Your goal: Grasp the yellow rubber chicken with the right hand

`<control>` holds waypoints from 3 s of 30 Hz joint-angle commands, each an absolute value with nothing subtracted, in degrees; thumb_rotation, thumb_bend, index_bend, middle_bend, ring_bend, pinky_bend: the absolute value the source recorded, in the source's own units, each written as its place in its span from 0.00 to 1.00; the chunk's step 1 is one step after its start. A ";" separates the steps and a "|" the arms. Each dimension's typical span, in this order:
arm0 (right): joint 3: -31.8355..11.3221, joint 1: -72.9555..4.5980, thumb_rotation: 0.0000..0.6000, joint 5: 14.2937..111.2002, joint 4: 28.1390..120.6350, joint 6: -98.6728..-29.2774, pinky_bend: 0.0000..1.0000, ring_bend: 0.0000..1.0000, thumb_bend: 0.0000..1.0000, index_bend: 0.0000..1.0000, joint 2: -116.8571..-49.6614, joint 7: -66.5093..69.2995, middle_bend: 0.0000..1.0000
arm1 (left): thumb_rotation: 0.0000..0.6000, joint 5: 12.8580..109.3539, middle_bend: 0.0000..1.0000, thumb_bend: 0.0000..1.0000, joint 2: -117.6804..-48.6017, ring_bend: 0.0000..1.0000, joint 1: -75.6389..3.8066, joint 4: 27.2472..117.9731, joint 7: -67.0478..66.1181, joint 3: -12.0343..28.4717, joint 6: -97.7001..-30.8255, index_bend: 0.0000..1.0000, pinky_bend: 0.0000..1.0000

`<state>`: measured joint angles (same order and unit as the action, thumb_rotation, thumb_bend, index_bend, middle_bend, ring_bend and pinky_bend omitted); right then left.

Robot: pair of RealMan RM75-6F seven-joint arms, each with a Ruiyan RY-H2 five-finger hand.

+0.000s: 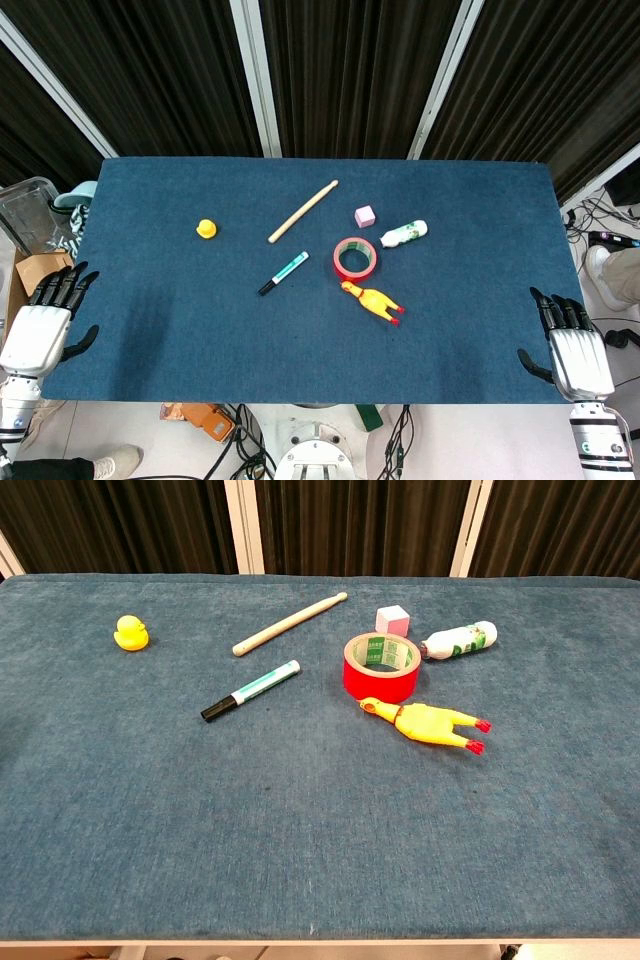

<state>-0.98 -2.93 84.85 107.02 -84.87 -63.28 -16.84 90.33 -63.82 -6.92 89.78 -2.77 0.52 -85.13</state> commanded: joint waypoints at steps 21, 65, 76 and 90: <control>-0.88 -9.36 1.00 77.40 118.33 -72.30 0.15 0.17 0.37 0.03 -62.70 -30.63 0.23 | 1.00 90.85 0.00 0.29 -64.03 0.00 -6.76 90.04 -3.78 0.27 -85.45 0.09 0.10; -9.61 -33.76 1.00 40.69 111.75 -73.44 0.12 0.18 0.21 0.01 -89.49 -58.72 0.20 | 1.00 90.91 0.00 0.29 -63.78 0.00 -6.87 89.76 -3.24 0.08 -85.05 0.09 0.10; -9.95 -37.66 1.00 37.32 107.62 -71.83 0.17 0.22 0.21 0.05 -92.62 -57.49 0.20 | 1.00 91.21 0.00 0.29 -63.81 0.00 -6.95 89.63 -3.47 -0.07 -84.97 0.09 0.10; -10.16 -41.50 1.00 35.75 101.00 -70.51 0.37 0.41 0.23 0.22 -97.27 -55.46 0.33 | 1.00 90.94 0.00 0.29 -63.66 0.00 -6.94 89.77 -3.35 -0.06 -84.82 0.09 0.10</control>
<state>-10.17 -41.30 35.90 101.21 -70.65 -97.04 -55.61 90.93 -63.66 -6.94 89.77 -3.35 -0.06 -84.81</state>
